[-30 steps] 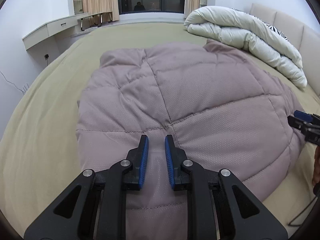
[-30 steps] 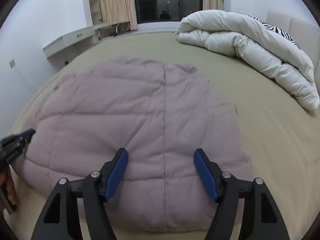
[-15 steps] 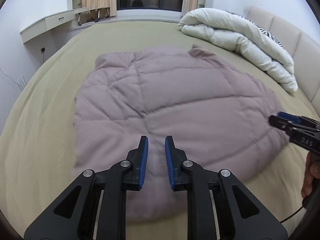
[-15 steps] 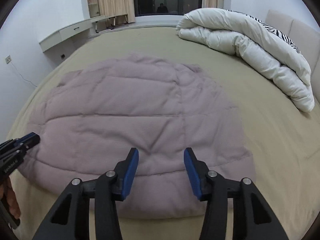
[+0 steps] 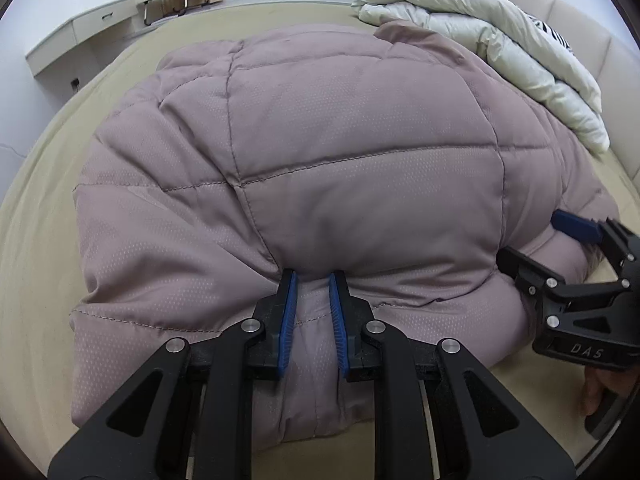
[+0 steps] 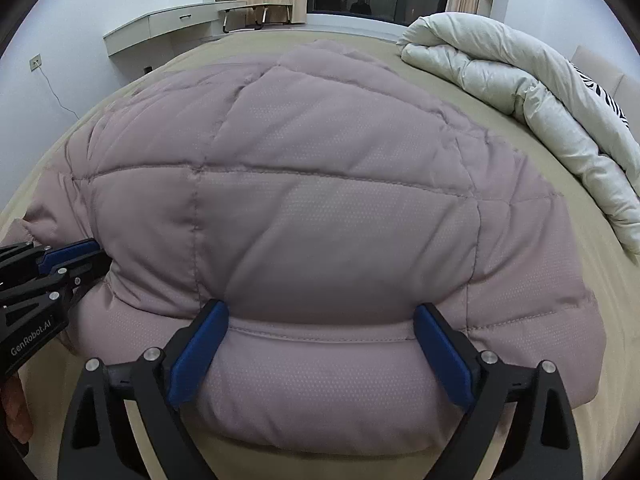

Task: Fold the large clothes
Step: 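Grasp the folded edge again and fold it over with both grippers, then open both grippers and lift them off the folded coat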

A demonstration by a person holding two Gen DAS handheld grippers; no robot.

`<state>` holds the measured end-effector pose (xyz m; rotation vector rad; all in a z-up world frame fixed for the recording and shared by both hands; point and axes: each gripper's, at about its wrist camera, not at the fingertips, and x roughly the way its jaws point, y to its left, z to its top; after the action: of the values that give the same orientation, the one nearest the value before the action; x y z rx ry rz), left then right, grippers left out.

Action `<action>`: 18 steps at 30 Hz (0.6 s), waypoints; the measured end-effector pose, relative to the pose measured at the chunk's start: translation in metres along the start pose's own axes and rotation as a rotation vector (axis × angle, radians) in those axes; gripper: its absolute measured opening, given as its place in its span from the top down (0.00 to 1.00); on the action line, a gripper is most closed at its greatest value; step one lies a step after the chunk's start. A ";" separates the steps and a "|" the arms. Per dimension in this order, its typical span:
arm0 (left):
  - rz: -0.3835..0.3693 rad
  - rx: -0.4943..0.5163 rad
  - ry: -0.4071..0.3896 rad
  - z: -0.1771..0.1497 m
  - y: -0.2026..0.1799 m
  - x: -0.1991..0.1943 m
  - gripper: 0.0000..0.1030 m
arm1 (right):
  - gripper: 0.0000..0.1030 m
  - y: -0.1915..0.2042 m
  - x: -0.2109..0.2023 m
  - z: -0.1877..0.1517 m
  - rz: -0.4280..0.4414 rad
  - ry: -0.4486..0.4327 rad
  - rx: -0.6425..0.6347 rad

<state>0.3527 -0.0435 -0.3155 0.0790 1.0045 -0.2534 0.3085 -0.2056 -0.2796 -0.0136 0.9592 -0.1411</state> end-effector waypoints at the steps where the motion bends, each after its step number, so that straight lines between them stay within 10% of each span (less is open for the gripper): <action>1: -0.015 -0.021 0.003 0.001 0.002 -0.006 0.84 | 0.06 -0.001 -0.001 0.001 0.004 0.007 0.005; 5: -0.019 -0.008 -0.085 0.005 0.005 -0.045 0.84 | 0.33 -0.021 -0.028 0.022 0.093 0.042 0.086; 10: 0.006 -0.017 -0.176 0.042 0.010 -0.063 0.84 | 0.33 -0.061 -0.047 0.066 0.074 -0.066 0.186; 18: 0.090 -0.030 -0.054 0.111 0.031 0.018 0.84 | 0.22 -0.088 0.012 0.110 -0.006 0.015 0.173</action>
<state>0.4609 -0.0372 -0.2726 0.0896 0.9484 -0.1571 0.3953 -0.2996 -0.2200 0.1442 0.9593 -0.2301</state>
